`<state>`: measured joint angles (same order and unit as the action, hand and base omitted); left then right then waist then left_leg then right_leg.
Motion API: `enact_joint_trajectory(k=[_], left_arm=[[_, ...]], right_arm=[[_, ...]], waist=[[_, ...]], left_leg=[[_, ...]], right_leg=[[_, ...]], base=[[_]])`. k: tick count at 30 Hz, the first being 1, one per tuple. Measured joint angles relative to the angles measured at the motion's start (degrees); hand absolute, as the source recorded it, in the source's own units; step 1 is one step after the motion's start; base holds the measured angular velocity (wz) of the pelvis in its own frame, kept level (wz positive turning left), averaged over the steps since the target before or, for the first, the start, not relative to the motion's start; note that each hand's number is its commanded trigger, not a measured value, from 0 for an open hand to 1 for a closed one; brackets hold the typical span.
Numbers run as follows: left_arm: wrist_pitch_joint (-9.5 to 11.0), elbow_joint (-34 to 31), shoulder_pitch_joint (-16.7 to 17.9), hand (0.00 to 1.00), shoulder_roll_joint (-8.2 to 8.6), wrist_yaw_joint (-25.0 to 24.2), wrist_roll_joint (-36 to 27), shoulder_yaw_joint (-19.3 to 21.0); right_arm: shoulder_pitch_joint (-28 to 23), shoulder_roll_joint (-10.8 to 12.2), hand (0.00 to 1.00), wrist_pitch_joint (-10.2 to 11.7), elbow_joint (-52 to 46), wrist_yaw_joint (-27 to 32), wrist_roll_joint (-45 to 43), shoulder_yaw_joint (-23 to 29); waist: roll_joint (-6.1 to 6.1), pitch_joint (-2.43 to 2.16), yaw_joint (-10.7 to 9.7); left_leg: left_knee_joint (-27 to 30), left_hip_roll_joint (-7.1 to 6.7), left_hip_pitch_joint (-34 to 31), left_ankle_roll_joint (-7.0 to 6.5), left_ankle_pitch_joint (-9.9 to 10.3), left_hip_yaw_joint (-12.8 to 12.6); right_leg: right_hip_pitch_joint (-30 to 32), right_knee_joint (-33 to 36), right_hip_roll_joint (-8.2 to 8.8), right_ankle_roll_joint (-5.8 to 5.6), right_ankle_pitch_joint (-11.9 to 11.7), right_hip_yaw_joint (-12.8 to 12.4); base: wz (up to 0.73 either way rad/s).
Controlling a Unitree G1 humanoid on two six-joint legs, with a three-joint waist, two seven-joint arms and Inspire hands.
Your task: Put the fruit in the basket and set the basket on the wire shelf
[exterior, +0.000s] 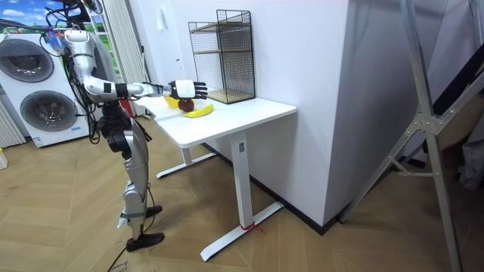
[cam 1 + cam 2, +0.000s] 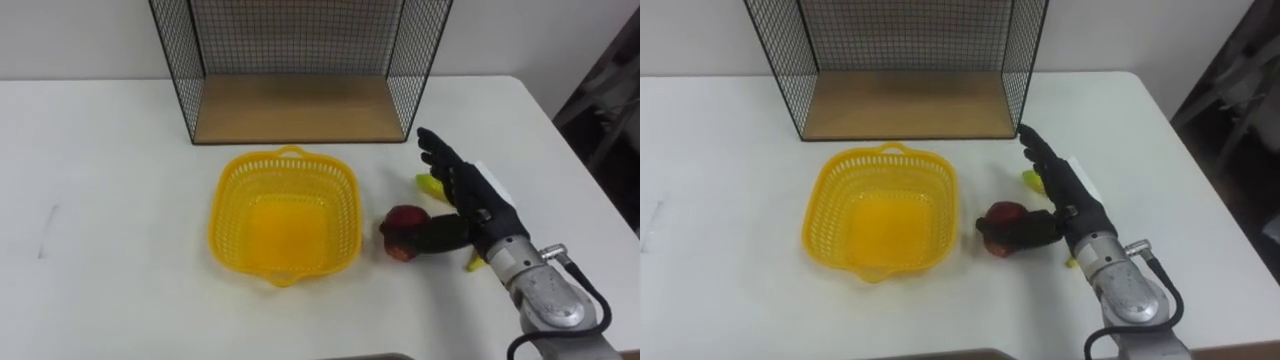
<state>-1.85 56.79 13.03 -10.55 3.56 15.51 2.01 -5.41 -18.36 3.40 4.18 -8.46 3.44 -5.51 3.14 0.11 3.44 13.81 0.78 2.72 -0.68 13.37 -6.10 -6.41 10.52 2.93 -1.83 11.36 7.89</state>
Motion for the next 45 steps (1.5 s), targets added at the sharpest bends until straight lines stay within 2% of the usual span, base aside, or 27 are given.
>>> enact_joint_trajectory(k=[11,22,23,24,31,41,45], left_arm=[[0.44,1.95,0.38,0.00,-0.01,0.04,0.32,0.04],[0.44,2.97,0.58,0.00,-0.55,0.06,0.40,-0.01],[0.43,2.97,0.55,0.00,-0.55,0.06,0.40,-0.02],[0.42,2.97,0.54,0.00,-0.55,0.06,0.40,-0.05],[0.35,2.93,0.49,0.00,-0.54,-0.05,0.97,-0.05],[0.35,2.83,0.38,0.00,-0.54,0.07,1.60,-0.08],[0.38,2.84,0.36,0.00,-0.55,0.86,1.51,-0.64]], right_arm=[[-0.20,0.05,0.00,0.00,6.68,-1.05,-0.34,0.00],[-0.28,0.18,0.00,0.45,7.22,-2.50,-8.84,-1.17],[-0.28,0.19,0.26,0.45,7.15,-2.51,-9.50,-1.19],[-0.25,0.19,1.00,0.55,7.11,-2.65,-10.96,-1.20],[0.16,1.10,1.00,0.81,7.11,-2.38,-17.39,0.22],[0.72,1.51,1.00,0.53,7.14,-0.37,-19.73,1.25],[0.66,1.54,1.00,0.19,7.66,-0.37,-15.03,0.98]], waist=[[0.13,0.08,0.42],[0.71,0.11,0.34],[0.71,0.10,0.31],[0.72,0.08,0.32],[0.75,-0.46,0.03],[0.54,-0.46,0.05],[0.39,-0.28,0.02]], left_leg=[[-0.08,0.03,0.45,0.01,-0.01,-0.10],[-0.09,0.01,-0.11,0.02,-0.01,0.05],[-0.09,0.01,-0.11,0.02,-0.01,0.07],[-0.09,0.01,-0.12,0.02,-0.01,0.13],[-0.05,0.01,-0.08,0.01,-0.01,0.21],[-0.05,-0.01,-0.06,0.02,-0.01,0.52],[0.29,-0.03,-0.08,0.02,-0.01,0.66]], right_leg=[[-0.10,-0.01,-0.01,0.01,-0.01,-0.01],[-0.41,0.01,-0.03,0.10,-0.08,0.11],[-0.40,0.01,-0.03,0.10,-0.08,0.10],[-0.39,0.01,-0.03,0.10,-0.08,0.09],[-0.41,0.00,-0.02,0.10,-0.10,0.20],[-0.54,-0.04,-0.04,0.10,-0.10,0.23],[-0.69,-0.10,-0.03,0.10,-0.10,0.57]], base=[[0.00],[0.01],[0.00],[0.00],[0.00],[0.00],[0.01]])
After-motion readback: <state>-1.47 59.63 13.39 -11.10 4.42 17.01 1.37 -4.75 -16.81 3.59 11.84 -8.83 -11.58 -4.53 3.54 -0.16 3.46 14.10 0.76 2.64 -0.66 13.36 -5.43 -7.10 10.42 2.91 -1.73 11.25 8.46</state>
